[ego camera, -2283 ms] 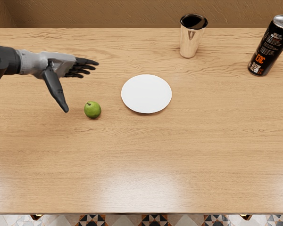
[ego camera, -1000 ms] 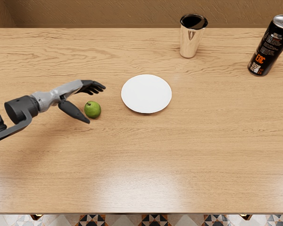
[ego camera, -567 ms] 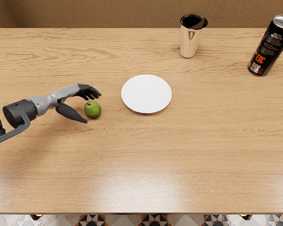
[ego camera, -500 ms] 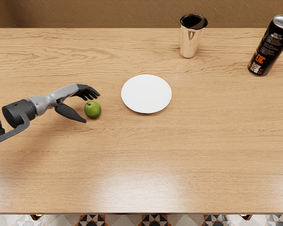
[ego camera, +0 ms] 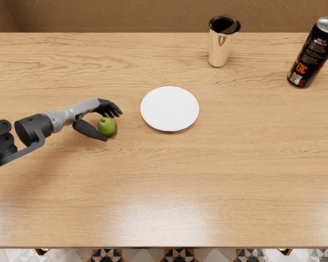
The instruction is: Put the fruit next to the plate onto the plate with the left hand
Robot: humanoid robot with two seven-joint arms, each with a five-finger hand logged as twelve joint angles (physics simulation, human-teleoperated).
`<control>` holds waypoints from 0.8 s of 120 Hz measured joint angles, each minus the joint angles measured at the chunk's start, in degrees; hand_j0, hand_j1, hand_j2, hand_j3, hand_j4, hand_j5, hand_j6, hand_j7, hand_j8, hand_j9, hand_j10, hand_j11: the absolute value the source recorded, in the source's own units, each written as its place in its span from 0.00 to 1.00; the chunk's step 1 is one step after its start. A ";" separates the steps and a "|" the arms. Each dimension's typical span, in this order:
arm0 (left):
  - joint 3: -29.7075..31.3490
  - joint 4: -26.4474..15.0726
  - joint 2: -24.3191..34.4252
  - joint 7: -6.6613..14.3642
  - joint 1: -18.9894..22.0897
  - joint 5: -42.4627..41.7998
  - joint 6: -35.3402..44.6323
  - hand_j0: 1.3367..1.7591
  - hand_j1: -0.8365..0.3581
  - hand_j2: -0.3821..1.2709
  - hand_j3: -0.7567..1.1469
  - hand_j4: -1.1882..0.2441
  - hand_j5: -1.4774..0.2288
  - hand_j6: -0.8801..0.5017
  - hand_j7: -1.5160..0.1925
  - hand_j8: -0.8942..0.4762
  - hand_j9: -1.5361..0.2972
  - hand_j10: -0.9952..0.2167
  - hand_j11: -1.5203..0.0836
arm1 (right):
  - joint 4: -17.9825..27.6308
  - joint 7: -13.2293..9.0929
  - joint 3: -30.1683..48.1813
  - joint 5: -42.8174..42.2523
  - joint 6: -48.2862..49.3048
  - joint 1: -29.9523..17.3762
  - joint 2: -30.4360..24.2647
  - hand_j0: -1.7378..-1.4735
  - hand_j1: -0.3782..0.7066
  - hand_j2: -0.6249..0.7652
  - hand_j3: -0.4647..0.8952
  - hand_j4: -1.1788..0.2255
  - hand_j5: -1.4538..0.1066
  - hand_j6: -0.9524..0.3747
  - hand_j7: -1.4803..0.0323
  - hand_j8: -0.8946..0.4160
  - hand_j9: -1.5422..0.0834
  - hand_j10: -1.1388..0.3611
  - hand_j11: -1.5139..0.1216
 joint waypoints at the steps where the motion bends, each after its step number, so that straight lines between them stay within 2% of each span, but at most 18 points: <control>1: 0.04 0.04 -0.05 0.00 0.00 0.00 0.00 0.76 0.57 0.29 0.40 0.53 0.54 0.32 0.56 0.34 0.53 0.47 0.60 | 0.00 0.00 0.00 0.00 0.00 0.00 0.00 0.30 0.06 0.45 0.34 0.82 0.91 0.70 0.95 0.66 0.93 0.74 0.90; 64: 2.69 1.34 -0.65 0.00 -1.76 -0.10 -0.67 0.76 0.49 0.30 0.40 0.46 0.49 0.26 0.52 0.29 0.48 0.40 0.54 | -0.04 0.03 0.00 0.00 0.00 0.00 0.00 0.30 0.06 0.45 0.34 0.82 0.91 0.70 0.95 0.66 0.93 0.74 0.90; 96: 2.94 1.35 -0.38 0.02 -2.20 -0.12 -1.65 0.76 0.48 0.34 0.40 0.42 0.47 0.26 0.48 0.32 0.45 0.36 0.50 | -0.01 0.03 0.02 0.00 0.00 0.00 0.00 0.30 0.06 0.45 0.34 0.82 0.91 0.70 0.95 0.66 0.93 0.74 0.90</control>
